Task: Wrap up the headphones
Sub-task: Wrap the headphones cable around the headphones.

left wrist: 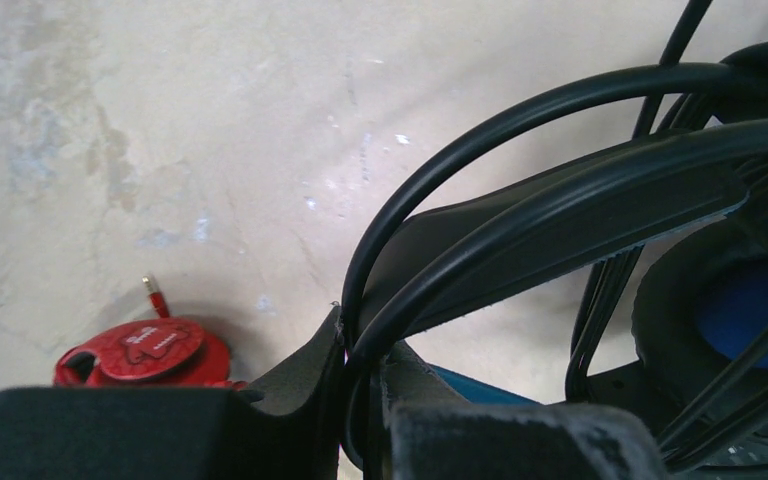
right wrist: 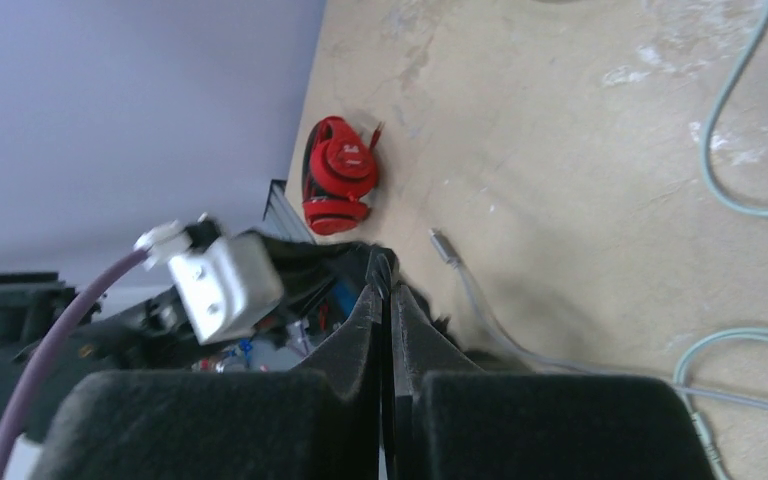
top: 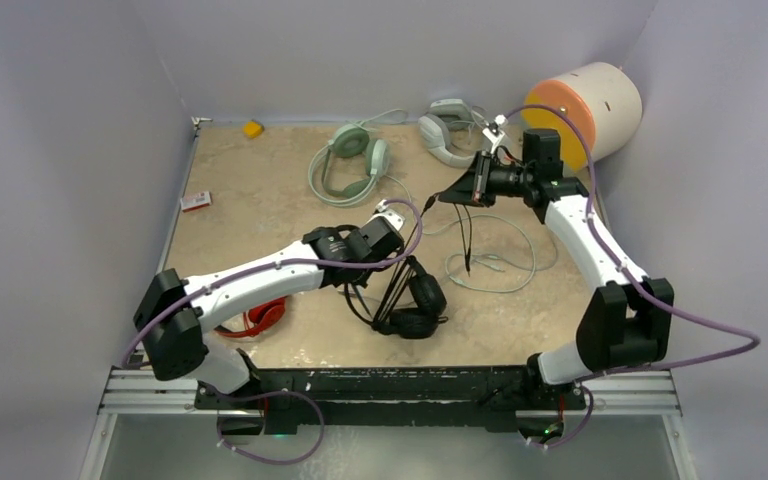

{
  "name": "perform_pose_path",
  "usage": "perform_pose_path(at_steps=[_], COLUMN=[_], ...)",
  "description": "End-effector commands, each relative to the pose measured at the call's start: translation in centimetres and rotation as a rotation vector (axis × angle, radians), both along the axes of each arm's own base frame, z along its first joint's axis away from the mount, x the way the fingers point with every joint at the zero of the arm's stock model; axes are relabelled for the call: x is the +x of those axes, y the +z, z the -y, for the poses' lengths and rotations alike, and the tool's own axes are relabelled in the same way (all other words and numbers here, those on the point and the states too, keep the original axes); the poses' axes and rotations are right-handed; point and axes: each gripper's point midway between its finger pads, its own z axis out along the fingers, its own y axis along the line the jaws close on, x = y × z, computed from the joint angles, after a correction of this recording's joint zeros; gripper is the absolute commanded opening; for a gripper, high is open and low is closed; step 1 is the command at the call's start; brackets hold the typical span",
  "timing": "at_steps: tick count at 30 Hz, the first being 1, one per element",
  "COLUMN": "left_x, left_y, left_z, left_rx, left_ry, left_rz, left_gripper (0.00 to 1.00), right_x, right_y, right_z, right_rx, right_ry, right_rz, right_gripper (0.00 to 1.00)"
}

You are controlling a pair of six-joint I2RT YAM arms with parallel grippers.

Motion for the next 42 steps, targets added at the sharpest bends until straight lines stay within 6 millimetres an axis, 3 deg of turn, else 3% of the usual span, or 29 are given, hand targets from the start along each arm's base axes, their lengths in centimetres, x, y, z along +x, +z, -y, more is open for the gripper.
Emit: perform_pose_path(at_steps=[1, 7, 13, 19, 30, 35, 42], left_x=[2.4, 2.9, 3.8, 4.9, 5.5, 5.5, 6.3], left_y=[2.4, 1.8, 2.0, 0.2, -0.8, -1.2, -0.1], left_z=[-0.1, 0.0, 0.6, -0.5, -0.9, -1.0, 0.3], left_rx=[0.009, 0.033, -0.02, -0.034, -0.051, -0.072, -0.19], left_ry=[0.098, 0.144, 0.276, 0.37, 0.41, 0.457, 0.551], left_rz=[0.121, 0.123, 0.111, 0.036, 0.021, -0.011, -0.035], left_gripper=[0.0, 0.0, 0.0, 0.0, 0.0, 0.0, 0.0], right_x=[-2.8, -5.9, -9.0, -11.3, -11.6, -12.7, -13.4], right_y=[3.1, 4.0, 4.0, 4.1, 4.8, 5.5, 2.2], right_z=[-0.5, -0.2, -1.4, -2.1, -0.1, -1.0, -3.3], right_rx=[0.065, 0.061, 0.027, 0.003, -0.12, -0.083, -0.122], right_ry=[0.052, 0.053, 0.064, 0.059, -0.071, -0.003, 0.059], right_rz=[0.056, 0.067, 0.074, 0.087, 0.134, 0.136, 0.075], right_gripper=[0.0, 0.0, 0.0, 0.0, 0.0, 0.0, 0.0])
